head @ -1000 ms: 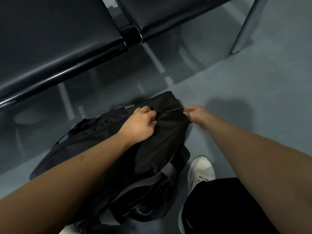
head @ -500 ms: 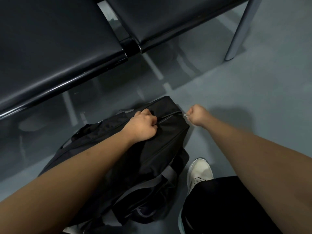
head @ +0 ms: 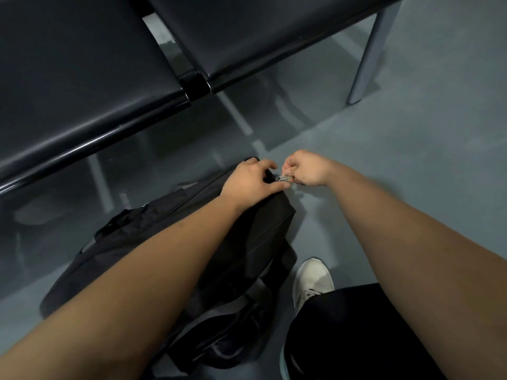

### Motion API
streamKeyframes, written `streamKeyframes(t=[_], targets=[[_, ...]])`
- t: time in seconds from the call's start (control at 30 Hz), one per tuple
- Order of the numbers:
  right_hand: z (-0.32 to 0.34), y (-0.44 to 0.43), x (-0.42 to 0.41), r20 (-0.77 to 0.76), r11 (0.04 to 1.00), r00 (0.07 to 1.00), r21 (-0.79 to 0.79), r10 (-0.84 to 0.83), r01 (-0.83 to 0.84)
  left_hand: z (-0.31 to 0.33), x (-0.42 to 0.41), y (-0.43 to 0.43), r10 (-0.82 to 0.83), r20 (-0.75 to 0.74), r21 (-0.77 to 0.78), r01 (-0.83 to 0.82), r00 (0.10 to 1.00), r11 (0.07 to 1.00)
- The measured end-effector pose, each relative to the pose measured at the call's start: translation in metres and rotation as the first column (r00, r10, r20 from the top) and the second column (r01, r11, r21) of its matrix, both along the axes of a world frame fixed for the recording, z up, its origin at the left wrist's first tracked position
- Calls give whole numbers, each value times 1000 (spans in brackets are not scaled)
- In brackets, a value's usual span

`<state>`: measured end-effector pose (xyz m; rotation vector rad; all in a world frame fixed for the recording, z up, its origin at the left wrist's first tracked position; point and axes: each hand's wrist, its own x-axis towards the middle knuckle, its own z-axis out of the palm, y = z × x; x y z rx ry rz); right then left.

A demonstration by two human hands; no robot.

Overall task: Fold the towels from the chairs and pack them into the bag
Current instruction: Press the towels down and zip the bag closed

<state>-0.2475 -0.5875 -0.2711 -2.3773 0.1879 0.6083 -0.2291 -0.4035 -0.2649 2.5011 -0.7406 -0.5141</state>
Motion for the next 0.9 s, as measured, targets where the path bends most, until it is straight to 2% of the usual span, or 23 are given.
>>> streamKeyframes(t=[0.13, 0.27, 0.3, 0.37, 0.43, 0.53, 0.67, 0.8, 0.83, 0.9], targets=[[-5, 0, 2, -30, 1000, 1000, 26, -7, 8, -7, 3, -7, -41, 66, 78, 36, 997, 996], [-5, 2, 6, -59, 995, 997, 85, -50, 54, -5, 1, -16, -92, 212, 126, 66, 973, 990], [-5, 1, 6, -60, 988, 996, 132, -68, 75, -6, 0, -18, -91, 214, 123, 66, 973, 990], [-10, -3, 2, -101, 923, 982, 339, -157, 182, -10, 2, -17, -59, 191, 96, 41, 980, 995], [-18, -7, -4, -164, 819, 954, 489, -251, 300, -13, 3, -12, 64, 117, 13, -66, 991, 998], [-38, -7, -14, -165, 860, 971, 455, -173, 230, -15, 1, -3, 277, -73, -135, -284, 958, 949], [-52, 13, -23, -144, 812, 971, 533, -190, 237, -20, -3, 3, 410, -349, -228, -501, 842, 835], [-56, 21, -17, -18, 899, 981, 397, -193, 184, -18, -3, 5, 422, -579, -279, -656, 697, 701], [-58, 22, -16, 19, 920, 981, 353, -191, 172, -16, -4, 6, 409, -603, -278, -661, 685, 697], [-61, 24, -14, 73, 939, 978, 302, -197, 166, -13, -1, 8, 406, -553, -259, -614, 727, 746]])
